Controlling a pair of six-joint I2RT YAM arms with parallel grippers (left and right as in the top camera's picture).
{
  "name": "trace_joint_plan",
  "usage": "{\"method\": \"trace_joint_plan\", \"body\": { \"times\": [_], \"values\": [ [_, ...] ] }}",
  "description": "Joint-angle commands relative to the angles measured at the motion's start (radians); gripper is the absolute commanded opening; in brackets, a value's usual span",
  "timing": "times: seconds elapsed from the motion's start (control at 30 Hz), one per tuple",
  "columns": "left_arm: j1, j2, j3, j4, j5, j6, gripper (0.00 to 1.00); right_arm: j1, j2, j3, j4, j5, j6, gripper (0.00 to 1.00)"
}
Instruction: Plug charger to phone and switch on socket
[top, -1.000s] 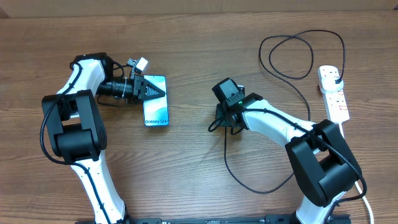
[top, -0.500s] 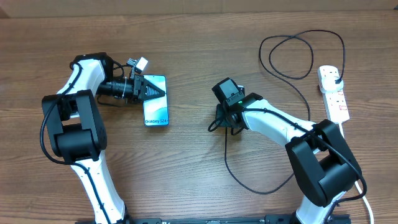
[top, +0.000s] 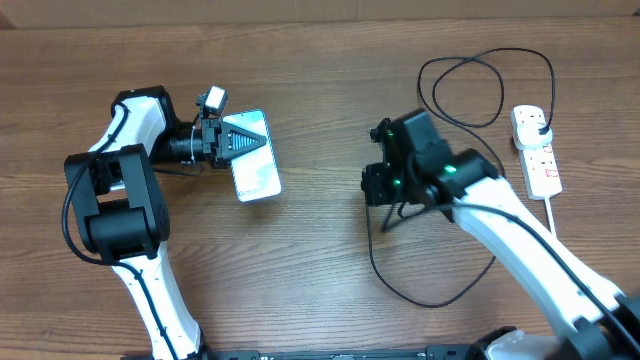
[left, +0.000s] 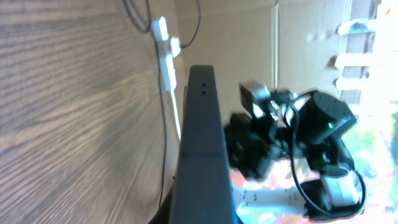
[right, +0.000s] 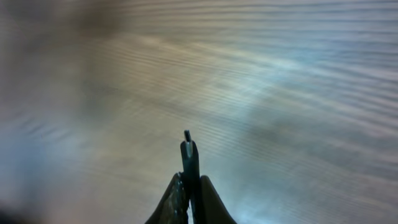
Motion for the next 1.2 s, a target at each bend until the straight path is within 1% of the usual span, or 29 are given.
{"method": "trace_joint_plan", "body": {
  "times": [0.0,0.13,0.23,0.3,0.33,0.37,0.4,0.53,0.67,0.77,0.8,0.9,0.93,1.03,1.07,1.17],
  "values": [
    [0.005,-0.015,-0.042,-0.012,0.114,0.167,0.04,-0.002,-0.068,0.001,-0.018,-0.29,-0.132,0.04],
    [0.005,-0.019,-0.103,-0.012,0.116,0.142,0.04,0.001,-0.075,-0.013,-0.04,-0.441,-0.183,0.04],
    [0.005,-0.051,-0.16,-0.012,0.116,0.152,0.04,0.001,-0.076,-0.019,-0.066,-0.478,-0.224,0.04],
    [0.008,-0.099,-0.202,-0.012,0.115,0.17,0.05,0.0,-0.078,-0.019,-0.069,-0.508,-0.224,0.04],
    [0.008,-0.152,-0.23,-0.012,0.115,0.177,0.04,0.005,-0.078,-0.019,-0.068,-0.568,-0.235,0.04],
    [0.008,-0.201,-0.242,-0.012,0.115,0.171,0.04,0.018,-0.077,-0.019,-0.066,-0.638,-0.258,0.04],
    [0.008,-0.236,-0.245,-0.012,0.115,0.158,0.04,0.03,-0.077,-0.019,-0.063,-0.666,-0.256,0.04],
    [0.008,-0.32,-0.242,-0.012,0.114,0.104,0.04,0.071,-0.077,-0.02,-0.043,-0.714,-0.233,0.04],
    [0.008,-0.352,-0.221,-0.01,0.114,0.032,0.04,0.12,-0.077,-0.02,0.053,-0.732,-0.15,0.04],
    [0.008,-0.352,-0.219,0.026,0.114,-0.061,0.05,0.151,-0.075,-0.02,0.121,-0.729,-0.104,0.04],
    [0.007,-0.352,-0.219,0.045,0.114,-0.127,0.04,0.159,-0.072,-0.021,0.142,-0.729,-0.088,0.04],
    [0.006,-0.352,-0.219,0.076,0.114,-0.235,0.04,0.179,-0.06,-0.024,0.197,-0.729,-0.047,0.04],
    [0.006,-0.352,-0.218,0.096,0.114,-0.305,0.05,0.185,-0.054,-0.033,0.226,-0.73,-0.027,0.04],
    [0.006,-0.352,-0.218,0.165,0.114,-0.388,0.04,0.191,-0.042,-0.066,0.29,-0.73,0.021,0.04],
    [0.005,-0.352,-0.218,0.202,0.114,-0.409,0.04,0.192,-0.037,-0.091,0.329,-0.731,0.054,0.04],
    [0.005,-0.352,-0.218,0.248,0.114,-0.414,0.04,0.191,-0.027,-0.114,0.384,-0.758,0.07,0.04]
  ]
}}
